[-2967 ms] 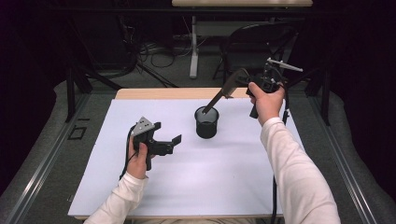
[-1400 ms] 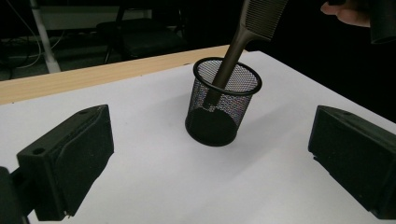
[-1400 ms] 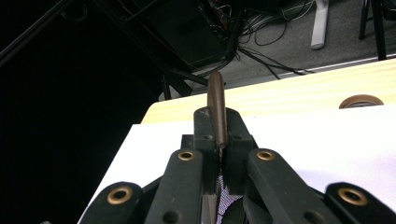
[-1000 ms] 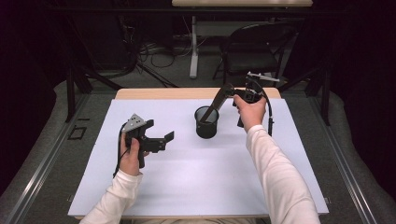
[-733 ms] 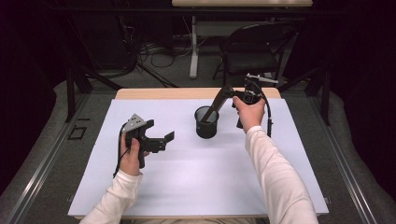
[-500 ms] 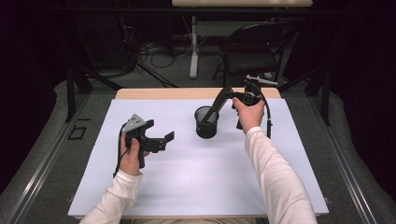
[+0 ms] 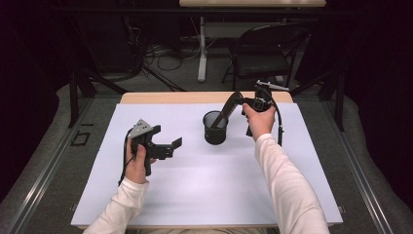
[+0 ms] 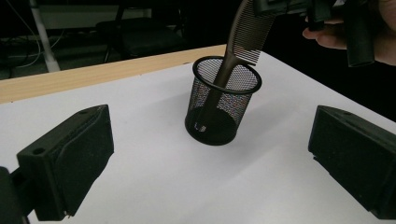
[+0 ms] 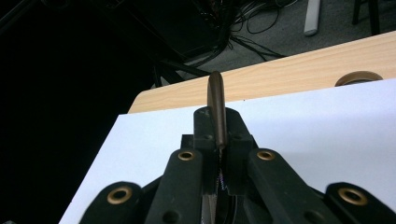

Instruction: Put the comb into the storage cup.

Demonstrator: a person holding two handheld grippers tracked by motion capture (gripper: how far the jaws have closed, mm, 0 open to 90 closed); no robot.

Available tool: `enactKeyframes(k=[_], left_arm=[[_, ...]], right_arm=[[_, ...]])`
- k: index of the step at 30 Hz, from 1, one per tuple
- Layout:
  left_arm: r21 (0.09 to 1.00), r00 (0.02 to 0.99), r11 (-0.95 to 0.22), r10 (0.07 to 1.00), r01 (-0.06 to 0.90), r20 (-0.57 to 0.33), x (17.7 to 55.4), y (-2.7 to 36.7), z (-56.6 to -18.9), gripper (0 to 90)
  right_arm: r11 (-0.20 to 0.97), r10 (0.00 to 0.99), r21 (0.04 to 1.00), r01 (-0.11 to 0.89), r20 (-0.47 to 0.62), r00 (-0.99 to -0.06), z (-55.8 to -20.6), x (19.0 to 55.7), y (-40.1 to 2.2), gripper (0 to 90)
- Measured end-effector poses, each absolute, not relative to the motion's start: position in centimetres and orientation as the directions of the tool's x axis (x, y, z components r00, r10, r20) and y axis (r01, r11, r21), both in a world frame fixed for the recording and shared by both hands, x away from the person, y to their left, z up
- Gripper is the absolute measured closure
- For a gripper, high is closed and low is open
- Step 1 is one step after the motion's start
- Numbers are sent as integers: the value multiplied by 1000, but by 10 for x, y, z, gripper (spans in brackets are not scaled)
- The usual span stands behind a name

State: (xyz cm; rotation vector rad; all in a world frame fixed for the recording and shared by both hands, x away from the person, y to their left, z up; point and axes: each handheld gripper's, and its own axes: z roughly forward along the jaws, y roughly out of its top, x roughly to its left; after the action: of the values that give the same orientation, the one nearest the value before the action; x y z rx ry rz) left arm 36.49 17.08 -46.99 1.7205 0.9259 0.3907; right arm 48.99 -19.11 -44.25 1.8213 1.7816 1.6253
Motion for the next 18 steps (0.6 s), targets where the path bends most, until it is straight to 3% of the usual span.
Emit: enactKeyframes(k=[18], left_arm=[[915,641,-108,745,388,-184,365,170,-471,5]], right_arm=[[-338,750,675,656,614,-245,-448,491,-199,868]])
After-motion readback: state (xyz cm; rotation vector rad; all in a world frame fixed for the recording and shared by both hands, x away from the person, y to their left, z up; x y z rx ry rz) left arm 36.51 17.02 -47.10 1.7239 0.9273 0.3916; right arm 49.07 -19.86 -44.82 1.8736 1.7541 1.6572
